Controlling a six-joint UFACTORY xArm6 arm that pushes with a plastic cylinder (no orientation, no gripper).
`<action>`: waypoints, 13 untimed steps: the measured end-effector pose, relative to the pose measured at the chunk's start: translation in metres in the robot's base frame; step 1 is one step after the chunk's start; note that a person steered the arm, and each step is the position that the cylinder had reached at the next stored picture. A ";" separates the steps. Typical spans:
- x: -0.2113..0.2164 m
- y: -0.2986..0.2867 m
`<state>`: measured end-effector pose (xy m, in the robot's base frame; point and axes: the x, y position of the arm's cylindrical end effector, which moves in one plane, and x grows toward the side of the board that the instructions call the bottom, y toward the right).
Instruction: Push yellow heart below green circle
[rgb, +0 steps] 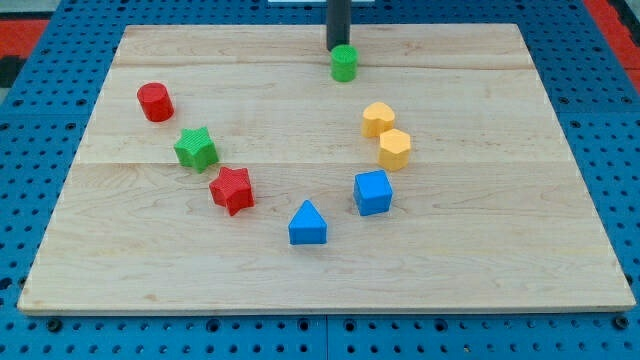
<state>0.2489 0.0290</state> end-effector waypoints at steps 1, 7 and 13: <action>0.027 0.014; 0.051 0.183; 0.130 0.054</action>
